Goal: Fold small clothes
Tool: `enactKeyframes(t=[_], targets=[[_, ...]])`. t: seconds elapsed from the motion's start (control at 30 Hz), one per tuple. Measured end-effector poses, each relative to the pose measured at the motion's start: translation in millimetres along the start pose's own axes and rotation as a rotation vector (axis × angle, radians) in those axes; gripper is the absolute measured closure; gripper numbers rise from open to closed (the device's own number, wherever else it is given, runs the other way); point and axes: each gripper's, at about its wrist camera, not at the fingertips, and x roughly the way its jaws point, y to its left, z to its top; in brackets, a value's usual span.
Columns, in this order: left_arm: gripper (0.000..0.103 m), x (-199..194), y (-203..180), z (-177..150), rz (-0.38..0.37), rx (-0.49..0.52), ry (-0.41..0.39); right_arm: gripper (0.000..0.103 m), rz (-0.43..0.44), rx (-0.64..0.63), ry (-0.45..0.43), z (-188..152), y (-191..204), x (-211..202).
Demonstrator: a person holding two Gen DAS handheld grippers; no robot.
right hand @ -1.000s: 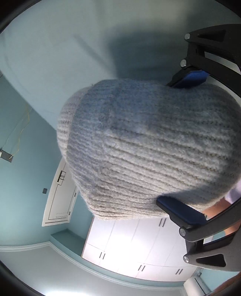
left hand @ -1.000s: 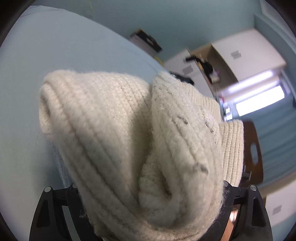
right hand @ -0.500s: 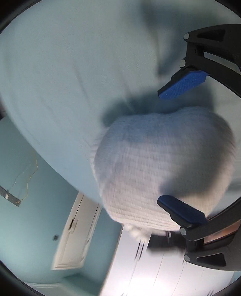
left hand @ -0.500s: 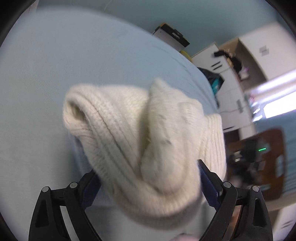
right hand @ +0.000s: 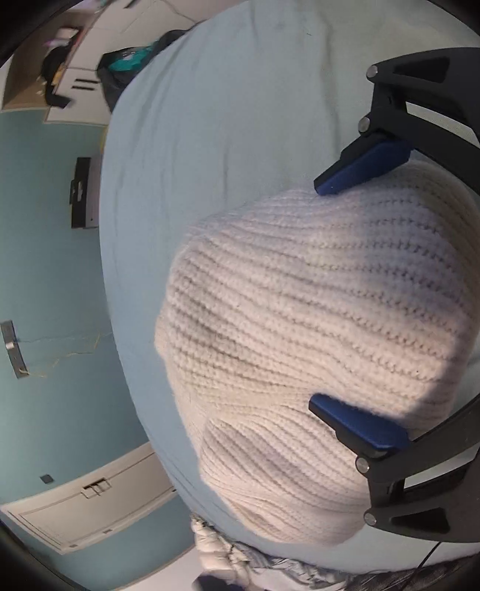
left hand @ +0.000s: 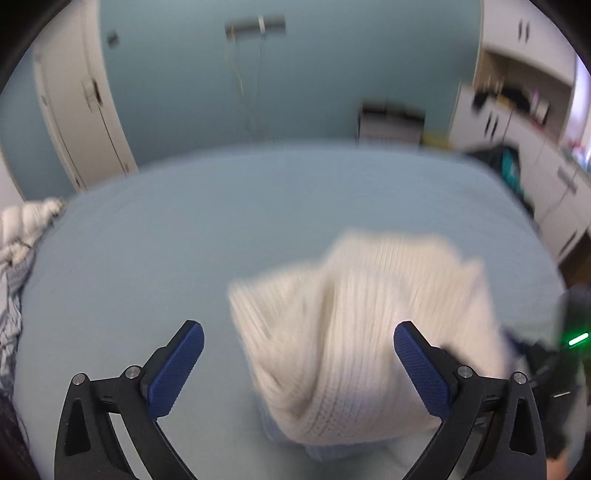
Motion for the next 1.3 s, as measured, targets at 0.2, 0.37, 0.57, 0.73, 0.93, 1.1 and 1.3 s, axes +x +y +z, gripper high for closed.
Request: enactKeyframes(t=[0.2, 0.37, 0.57, 0.73, 0.93, 1.1, 1.3], targets=[[0.0, 40, 4, -17, -0.019, -0.035, 0.084, 0.001, 0.032, 0.117, 0.101, 40, -13, -9], [0.0, -37, 28, -19, 0.052, -0.004, 0.042, 0.001, 0.088, 0.168, 0.082, 28, -20, -91], [0.0, -125, 20, -72, 0.141, 0.137, -0.073, 0.001, -0.023, 0.003, -0.044, -16, -21, -189], [0.0, -182, 13, -119, 0.168, 0.135, -0.144, 0.001, -0.029, -0.034, -0.09, -49, -2, -233], [0.0, -198, 11, -172, 0.182, 0.124, -0.205, 0.001, -0.024, 0.036, -0.166, -84, 5, -243], [0.0, -193, 9, -191, 0.174, 0.134, -0.229, 0.001, -0.023, 0.095, -0.212, -96, 11, -215], [0.0, -189, 6, -193, 0.162, 0.155, -0.273, 0.001, -0.115, 0.071, -0.252, -107, 14, -190]])
